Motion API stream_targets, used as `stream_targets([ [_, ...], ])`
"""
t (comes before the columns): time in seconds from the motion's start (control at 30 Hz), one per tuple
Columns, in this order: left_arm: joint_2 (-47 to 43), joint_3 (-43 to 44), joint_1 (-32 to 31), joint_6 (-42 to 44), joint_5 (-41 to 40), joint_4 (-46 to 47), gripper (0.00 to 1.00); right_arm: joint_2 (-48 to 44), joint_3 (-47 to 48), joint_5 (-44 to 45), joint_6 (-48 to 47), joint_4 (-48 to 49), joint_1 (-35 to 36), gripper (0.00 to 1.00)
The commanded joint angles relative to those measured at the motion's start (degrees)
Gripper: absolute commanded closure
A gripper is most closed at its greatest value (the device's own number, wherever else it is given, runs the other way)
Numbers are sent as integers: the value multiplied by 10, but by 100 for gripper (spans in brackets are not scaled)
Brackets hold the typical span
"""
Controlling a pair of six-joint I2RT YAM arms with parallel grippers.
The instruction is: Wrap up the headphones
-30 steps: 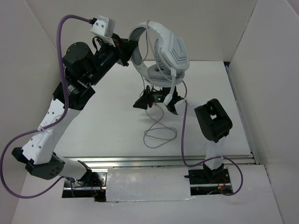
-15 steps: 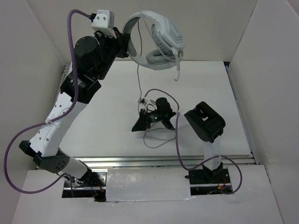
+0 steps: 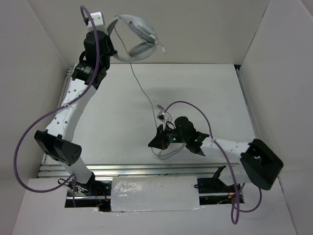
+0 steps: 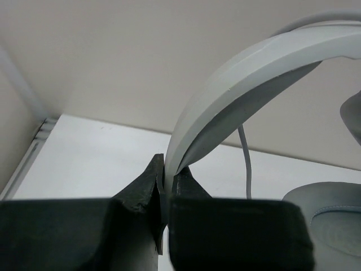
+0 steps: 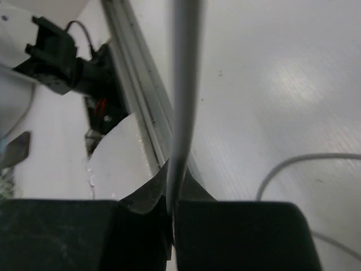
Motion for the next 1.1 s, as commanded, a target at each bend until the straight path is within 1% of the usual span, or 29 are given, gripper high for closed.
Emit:
stream_targets([
  [0.0,11,-4,29,-65,-27,49,100,-91,37,201,-50,-208,40,100],
  [0.03,15,-12,29,-64,-47,55,100,-105,67,228,-54,-243,46,100],
  [0.07,17,-23,25,-60,-55,62,100,-115,82,286,-63,-307,54,100],
  [0.1,22,-45,21,-55,-64,71,100,-125,99,321,-66,-335,61,100],
  [0.13,22,-55,14,-43,-95,76,100,-143,133,347,-72,-364,76,100],
  [0.17,22,-69,-4,-32,-111,82,100,-149,149,396,-75,-414,83,100],
  [0.2,22,-98,-13,-16,-128,93,100,-155,168,477,-80,-437,90,100],
  [0.23,22,-112,-20,-9,-140,98,100,-162,203,513,-86,-477,98,100],
  [0.27,22,-133,-30,-7,-145,94,100,-164,222,551,-88,-496,102,100],
  [0.3,24,-152,-39,-5,-157,83,100,-162,257,616,-101,-524,105,100],
  [0.33,26,-152,-39,0,-157,83,100,-161,273,648,-111,-533,108,100],
  [0.37,26,-175,-50,2,-178,74,100,-160,287,680,-122,-540,109,100],
  [0.4,23,-191,-56,18,-184,76,100,-157,308,737,-152,-541,110,100],
  [0.43,20,-207,-70,26,-188,81,100,-150,317,766,-171,-534,111,100],
  [0.47,10,-245,-77,34,-185,96,100,-146,323,789,-195,-523,111,100],
  [0.5,6,-261,-83,47,-182,97,100,-140,334,831,-240,-512,110,100],
  [0.57,-6,-291,-93,54,-162,93,100,-119,352,857,-272,-506,106,100],
  [0.67,-20,-325,-109,74,-147,98,100,-102,384,852,-318,-505,100,100],
  [0.7,-21,-332,-113,93,-134,97,100,-100,388,851,-332,-498,100,100],
  [0.77,-31,-351,-128,123,-114,92,100,-106,386,868,-380,-462,98,100],
  [0.8,-35,-362,-133,130,-92,94,100,-110,378,874,-399,-424,95,100],
  [0.83,-51,-384,-139,136,-78,103,100,-115,372,877,-437,-403,91,100],
  [0.87,-60,-395,-142,163,-60,106,100,-125,364,870,-454,-383,77,100],
  [0.9,-71,-407,-146,169,-19,110,100,-131,361,857,-467,-352,66,100],
  [0.93,-93,-428,-148,176,2,117,100,-135,360,816,-484,-343,55,100],
  [0.97,-106,-436,-149,178,24,119,100,-142,362,793,-488,-338,30,100],
  [1.0,-116,-445,-150,180,67,122,100,-143,364,771,-490,-331,19,100],
  [1.03,-142,-459,-152,184,86,126,100,-144,367,751,-490,-330,7,100],
  [1.07,-153,-465,-153,184,106,130,100,-141,372,709,-491,-327,-5,100],
])
